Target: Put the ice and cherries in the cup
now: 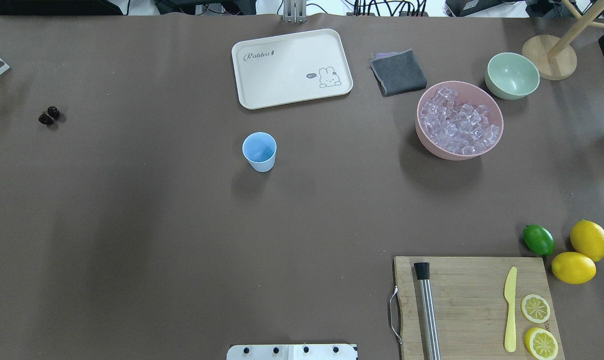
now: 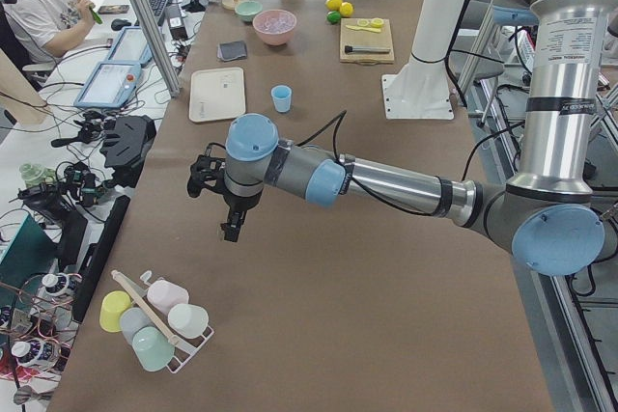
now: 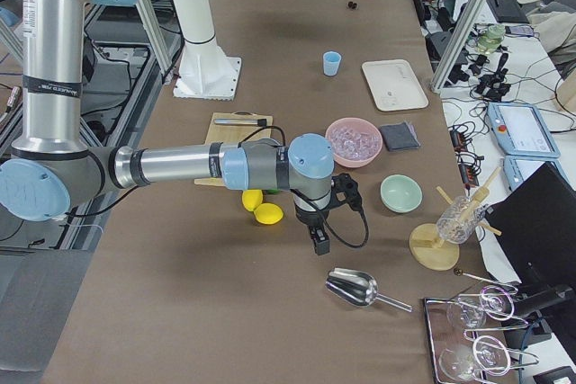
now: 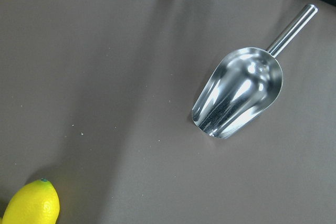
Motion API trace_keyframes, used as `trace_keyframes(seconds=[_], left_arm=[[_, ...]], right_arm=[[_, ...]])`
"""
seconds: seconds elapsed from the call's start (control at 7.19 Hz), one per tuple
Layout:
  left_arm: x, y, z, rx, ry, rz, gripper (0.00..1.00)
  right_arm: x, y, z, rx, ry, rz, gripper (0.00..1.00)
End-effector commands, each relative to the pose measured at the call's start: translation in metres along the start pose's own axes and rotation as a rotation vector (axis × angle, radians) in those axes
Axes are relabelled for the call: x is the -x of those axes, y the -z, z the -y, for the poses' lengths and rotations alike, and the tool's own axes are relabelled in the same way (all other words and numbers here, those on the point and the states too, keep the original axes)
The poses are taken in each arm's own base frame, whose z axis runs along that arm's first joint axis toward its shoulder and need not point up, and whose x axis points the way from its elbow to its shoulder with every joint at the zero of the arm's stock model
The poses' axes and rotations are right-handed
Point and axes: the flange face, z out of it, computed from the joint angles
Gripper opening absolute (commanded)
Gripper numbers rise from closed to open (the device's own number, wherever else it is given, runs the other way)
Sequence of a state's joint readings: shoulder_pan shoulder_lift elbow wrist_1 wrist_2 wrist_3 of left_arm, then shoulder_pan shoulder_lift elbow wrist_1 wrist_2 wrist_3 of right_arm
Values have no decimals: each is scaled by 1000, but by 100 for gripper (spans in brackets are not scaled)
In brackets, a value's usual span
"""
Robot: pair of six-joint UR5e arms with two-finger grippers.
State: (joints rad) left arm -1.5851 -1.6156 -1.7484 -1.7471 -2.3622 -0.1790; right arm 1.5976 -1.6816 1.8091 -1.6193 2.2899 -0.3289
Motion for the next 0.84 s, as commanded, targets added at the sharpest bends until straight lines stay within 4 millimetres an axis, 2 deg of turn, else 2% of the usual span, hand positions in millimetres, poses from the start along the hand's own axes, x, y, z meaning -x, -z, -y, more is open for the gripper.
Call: trace_keyframes(seconds=[0.0, 0.14, 0.28, 0.56, 0.7], left_arm=[[7, 1, 1, -19, -8, 89, 97], [4, 4, 1, -26, -12, 91, 97], [10, -1, -1, -16, -6, 93, 97], [7, -1, 1, -18, -13, 87, 97], [5, -3, 4, -19, -21, 88, 97]], right_arm=[[2, 0, 11, -2, 13, 0, 99], [5, 3, 15, -10, 21, -2, 99], [9, 12, 28, -31, 36, -1, 99], [34, 23, 60, -76, 84, 61, 99], [77, 50, 127, -129, 36, 107, 99]])
